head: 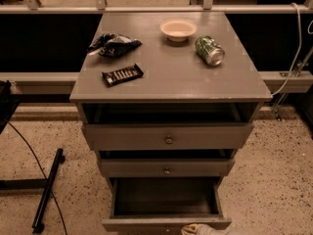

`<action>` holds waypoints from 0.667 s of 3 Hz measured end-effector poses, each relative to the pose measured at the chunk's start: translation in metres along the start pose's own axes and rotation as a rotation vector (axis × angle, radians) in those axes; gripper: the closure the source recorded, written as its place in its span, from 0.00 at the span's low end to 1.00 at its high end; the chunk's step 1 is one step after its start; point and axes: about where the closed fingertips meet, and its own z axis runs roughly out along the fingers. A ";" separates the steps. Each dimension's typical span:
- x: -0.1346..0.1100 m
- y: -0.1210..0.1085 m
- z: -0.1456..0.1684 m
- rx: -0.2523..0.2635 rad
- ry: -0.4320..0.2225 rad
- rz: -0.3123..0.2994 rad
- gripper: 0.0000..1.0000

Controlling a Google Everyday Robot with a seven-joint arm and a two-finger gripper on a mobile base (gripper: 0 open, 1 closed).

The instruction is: Close bottom drawer

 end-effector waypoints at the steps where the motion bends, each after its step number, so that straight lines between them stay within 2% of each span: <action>1: -0.003 -0.030 0.011 0.075 -0.023 0.002 1.00; 2: -0.002 -0.059 0.028 0.094 -0.048 0.000 1.00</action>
Offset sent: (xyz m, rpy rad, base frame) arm 0.1303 -0.0169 -0.0073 0.0496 -0.1182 -0.0650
